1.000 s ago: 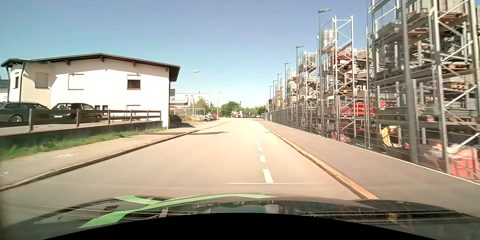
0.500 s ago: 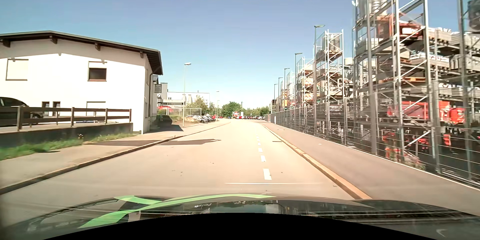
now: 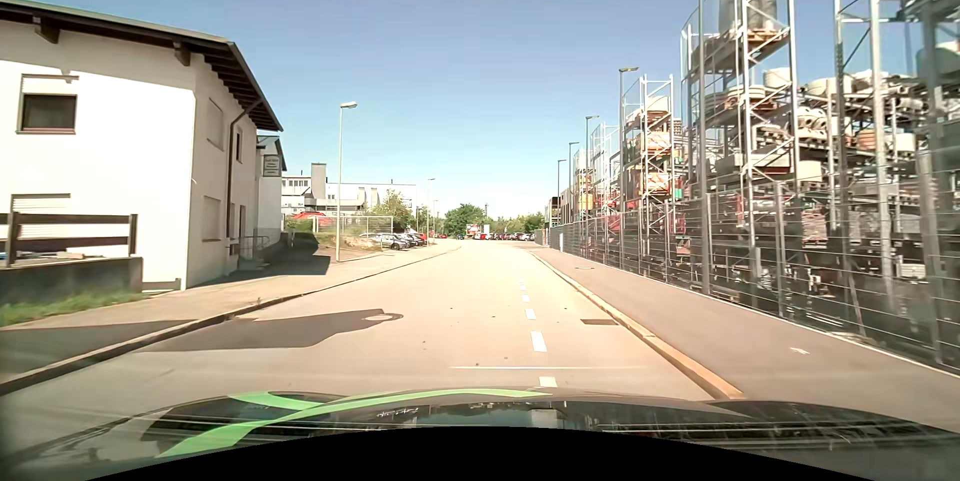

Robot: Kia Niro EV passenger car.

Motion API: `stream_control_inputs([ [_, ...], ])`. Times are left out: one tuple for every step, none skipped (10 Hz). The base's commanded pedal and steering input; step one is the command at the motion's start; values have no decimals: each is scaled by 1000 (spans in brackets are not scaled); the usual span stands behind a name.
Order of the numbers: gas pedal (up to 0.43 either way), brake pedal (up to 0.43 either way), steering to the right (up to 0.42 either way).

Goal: Follow the waypoints while adhering to traffic rules and regulations

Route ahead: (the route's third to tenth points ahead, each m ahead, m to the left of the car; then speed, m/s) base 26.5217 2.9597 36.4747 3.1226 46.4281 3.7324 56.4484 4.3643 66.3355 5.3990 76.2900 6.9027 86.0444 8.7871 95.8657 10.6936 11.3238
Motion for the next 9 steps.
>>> stream_control_inputs([
  [138, 0, -1],
  [138, 0, 0],
  [138, 0, 0],
  [138, 0, 0],
  [138, 0, 0],
  [138, 0, 0],
  [138, 0, 0],
  [138, 0, 0],
  [138, 0, -1],
])
